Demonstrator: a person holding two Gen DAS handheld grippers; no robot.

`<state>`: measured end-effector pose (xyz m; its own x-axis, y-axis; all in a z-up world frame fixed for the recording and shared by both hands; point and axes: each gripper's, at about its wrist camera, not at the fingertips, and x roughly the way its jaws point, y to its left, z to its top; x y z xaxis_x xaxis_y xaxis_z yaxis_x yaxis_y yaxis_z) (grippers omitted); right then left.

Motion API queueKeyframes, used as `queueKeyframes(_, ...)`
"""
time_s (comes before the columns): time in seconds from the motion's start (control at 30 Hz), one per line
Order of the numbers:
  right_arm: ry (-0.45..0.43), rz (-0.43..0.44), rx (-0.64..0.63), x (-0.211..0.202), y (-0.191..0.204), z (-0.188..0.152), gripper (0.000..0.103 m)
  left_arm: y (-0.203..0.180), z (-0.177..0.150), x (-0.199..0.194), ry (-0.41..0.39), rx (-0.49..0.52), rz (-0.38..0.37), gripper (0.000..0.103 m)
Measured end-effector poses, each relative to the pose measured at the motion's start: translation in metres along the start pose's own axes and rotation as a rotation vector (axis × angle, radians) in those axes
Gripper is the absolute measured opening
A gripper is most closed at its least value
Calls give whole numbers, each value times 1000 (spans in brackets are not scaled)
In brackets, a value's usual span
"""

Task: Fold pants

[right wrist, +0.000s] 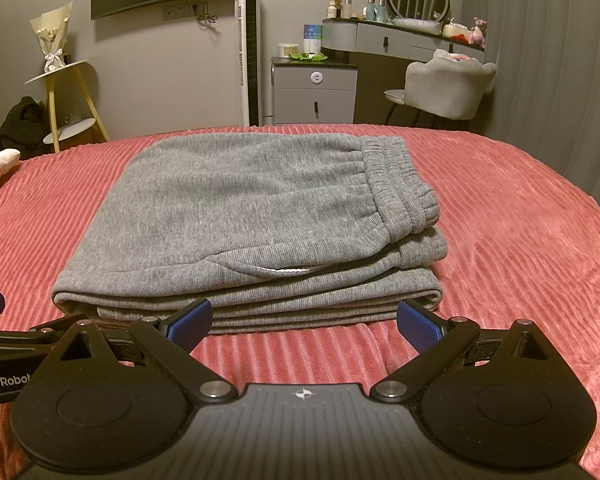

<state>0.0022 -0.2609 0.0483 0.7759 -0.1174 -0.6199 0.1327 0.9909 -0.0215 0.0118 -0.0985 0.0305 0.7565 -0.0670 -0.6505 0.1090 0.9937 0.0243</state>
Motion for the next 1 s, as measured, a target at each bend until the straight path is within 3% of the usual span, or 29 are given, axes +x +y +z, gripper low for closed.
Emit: queueKeyframes(1.0, 4, -17, -21, 1, -2, 3, 99, 5, 3, -4, -18, -33, -28, 103)
